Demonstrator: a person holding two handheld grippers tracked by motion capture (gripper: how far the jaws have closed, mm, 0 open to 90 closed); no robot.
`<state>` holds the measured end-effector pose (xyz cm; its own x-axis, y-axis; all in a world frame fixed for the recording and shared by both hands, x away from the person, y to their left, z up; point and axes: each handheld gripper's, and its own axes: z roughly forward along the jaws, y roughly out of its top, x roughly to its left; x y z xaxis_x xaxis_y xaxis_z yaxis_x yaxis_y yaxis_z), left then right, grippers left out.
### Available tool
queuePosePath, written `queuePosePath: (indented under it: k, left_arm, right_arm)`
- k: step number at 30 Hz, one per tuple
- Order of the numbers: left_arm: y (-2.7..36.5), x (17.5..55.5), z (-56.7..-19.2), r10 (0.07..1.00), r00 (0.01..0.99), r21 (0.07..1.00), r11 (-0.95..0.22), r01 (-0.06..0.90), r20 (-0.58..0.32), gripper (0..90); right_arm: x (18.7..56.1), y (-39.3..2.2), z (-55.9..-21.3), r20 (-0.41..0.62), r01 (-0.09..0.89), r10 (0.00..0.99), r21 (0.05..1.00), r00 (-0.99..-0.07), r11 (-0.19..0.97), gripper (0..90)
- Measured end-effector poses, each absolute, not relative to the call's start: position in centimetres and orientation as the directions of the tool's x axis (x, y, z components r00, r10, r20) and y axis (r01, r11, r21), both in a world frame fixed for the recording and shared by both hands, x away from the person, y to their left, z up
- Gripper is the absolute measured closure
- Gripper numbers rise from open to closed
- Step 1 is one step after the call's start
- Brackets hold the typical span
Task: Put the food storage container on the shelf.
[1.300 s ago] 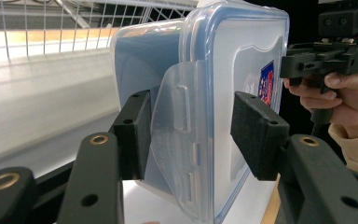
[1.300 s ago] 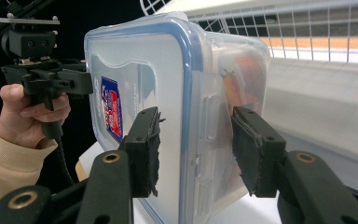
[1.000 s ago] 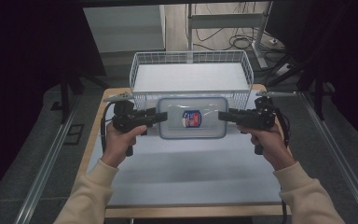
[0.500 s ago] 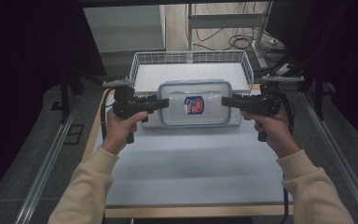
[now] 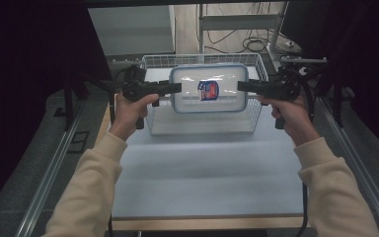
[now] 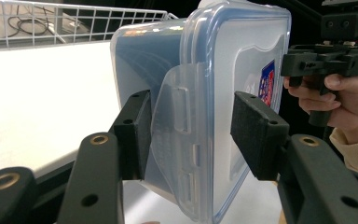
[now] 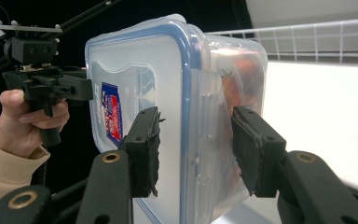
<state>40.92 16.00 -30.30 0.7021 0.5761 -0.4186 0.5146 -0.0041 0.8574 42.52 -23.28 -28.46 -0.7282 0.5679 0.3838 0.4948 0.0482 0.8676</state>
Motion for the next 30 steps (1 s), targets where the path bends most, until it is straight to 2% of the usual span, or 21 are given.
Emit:
queuePosePath:
  k: [17, 21, 30]
  left_arm:
    - [17.6, 48.1, -30.6, 0.583, 0.661, 0.815, 0.005, 0.579, -0.473, 49.2]
    - [17.7, 48.9, -31.1, 0.593, 0.645, 0.803, 0.006, 0.595, -0.482, 49.1]
    - [17.6, 49.9, -31.3, 0.615, 0.574, 0.767, 0.082, 0.637, -0.542, 48.5]
  right_arm:
    - [49.8, -21.7, -28.6, 0.435, 0.557, 0.578, 0.83, -0.69, 0.041, 53.1]
    - [51.1, -21.4, -29.3, 0.447, 0.583, 0.588, 0.811, -0.674, 0.052, 52.3]
    - [52.9, -21.2, -29.7, 0.536, 0.656, 0.588, 0.754, -0.606, -0.011, 51.2]
